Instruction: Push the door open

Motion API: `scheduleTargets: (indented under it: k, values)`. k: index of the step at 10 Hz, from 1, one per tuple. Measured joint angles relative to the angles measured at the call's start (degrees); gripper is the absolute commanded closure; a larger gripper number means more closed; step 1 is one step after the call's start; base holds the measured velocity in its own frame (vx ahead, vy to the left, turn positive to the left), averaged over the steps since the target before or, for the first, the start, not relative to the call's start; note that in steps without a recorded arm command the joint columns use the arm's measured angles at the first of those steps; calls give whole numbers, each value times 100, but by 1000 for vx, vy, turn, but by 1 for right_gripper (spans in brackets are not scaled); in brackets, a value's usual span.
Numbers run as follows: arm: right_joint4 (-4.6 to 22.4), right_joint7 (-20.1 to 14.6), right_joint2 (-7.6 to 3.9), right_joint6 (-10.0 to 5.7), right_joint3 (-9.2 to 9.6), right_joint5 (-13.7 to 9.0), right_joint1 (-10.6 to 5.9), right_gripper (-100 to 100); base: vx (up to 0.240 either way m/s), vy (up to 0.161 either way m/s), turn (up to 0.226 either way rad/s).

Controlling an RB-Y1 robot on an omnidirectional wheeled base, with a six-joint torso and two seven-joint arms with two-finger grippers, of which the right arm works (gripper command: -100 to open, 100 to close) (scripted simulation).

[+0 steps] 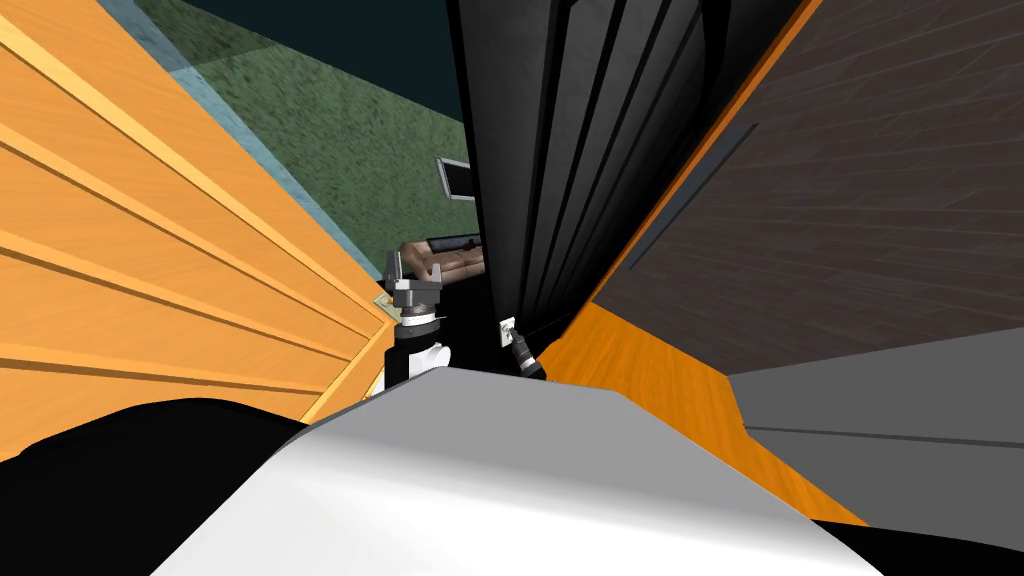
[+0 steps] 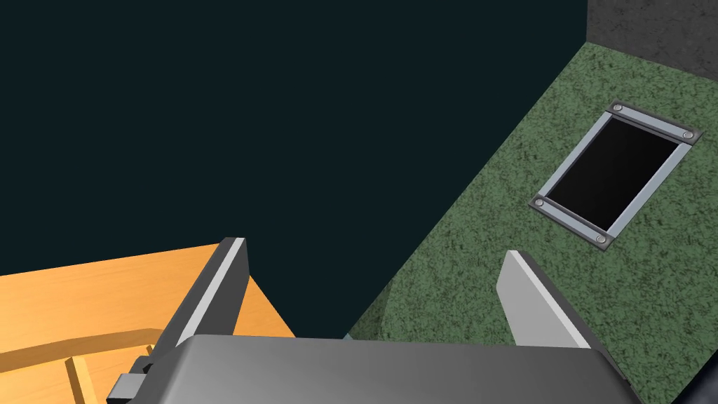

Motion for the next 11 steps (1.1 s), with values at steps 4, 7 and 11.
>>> scheduleTargets:
  k: [4,7,11]
  values:
    - [38,113,-3,-2,-14,-90,-8,100,162,149,-129]
    - [111,268,35,6,-33,-197,-49,100,174,152,-194]
    - [181,493,124,57,-95,-358,-88,100,129,164,-177]
